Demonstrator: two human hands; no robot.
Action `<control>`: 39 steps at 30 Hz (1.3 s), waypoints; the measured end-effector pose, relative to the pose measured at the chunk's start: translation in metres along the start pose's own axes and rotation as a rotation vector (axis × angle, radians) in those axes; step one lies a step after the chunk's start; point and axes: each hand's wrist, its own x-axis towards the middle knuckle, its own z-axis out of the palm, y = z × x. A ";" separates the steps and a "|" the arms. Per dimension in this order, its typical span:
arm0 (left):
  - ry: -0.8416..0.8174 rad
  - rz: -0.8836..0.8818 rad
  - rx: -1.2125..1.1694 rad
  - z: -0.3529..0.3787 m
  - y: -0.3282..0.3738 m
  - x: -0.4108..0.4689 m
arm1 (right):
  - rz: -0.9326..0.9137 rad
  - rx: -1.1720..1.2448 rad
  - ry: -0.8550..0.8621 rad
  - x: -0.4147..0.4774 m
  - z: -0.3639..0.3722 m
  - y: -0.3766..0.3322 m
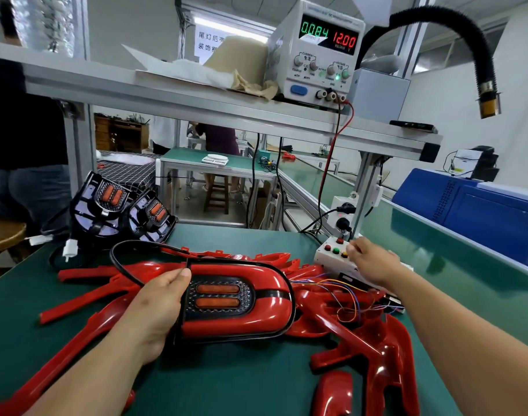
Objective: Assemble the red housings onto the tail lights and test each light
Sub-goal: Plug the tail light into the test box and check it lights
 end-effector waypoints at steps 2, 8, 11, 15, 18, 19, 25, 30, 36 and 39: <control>0.026 0.007 -0.009 0.001 0.002 -0.002 | 0.016 0.101 0.110 -0.004 -0.016 -0.011; 0.041 0.053 0.033 -0.001 0.000 -0.002 | -0.217 0.207 0.107 -0.042 -0.030 -0.073; 0.054 0.033 0.028 0.000 0.002 -0.003 | -0.328 0.076 -0.038 -0.059 0.003 -0.092; 0.056 -0.013 -0.001 0.003 0.007 -0.006 | -0.326 -0.035 -0.116 -0.064 0.035 -0.095; 0.071 -0.008 0.040 0.002 0.008 -0.007 | -0.308 -0.012 -0.092 -0.064 0.041 -0.091; 0.082 0.017 0.104 0.000 0.007 -0.006 | -0.311 -0.002 -0.076 -0.065 0.041 -0.089; 0.193 0.158 0.409 -0.002 0.010 -0.012 | -0.349 -0.055 -0.028 -0.067 0.045 -0.081; 0.217 0.172 0.457 -0.004 0.013 -0.012 | -0.318 -0.112 0.070 -0.064 0.052 -0.078; 0.215 0.221 0.498 -0.006 0.012 -0.012 | -0.303 -0.144 0.132 -0.061 0.056 -0.080; 0.244 0.267 0.566 -0.008 0.014 -0.013 | -0.279 -0.120 0.224 -0.061 0.056 -0.079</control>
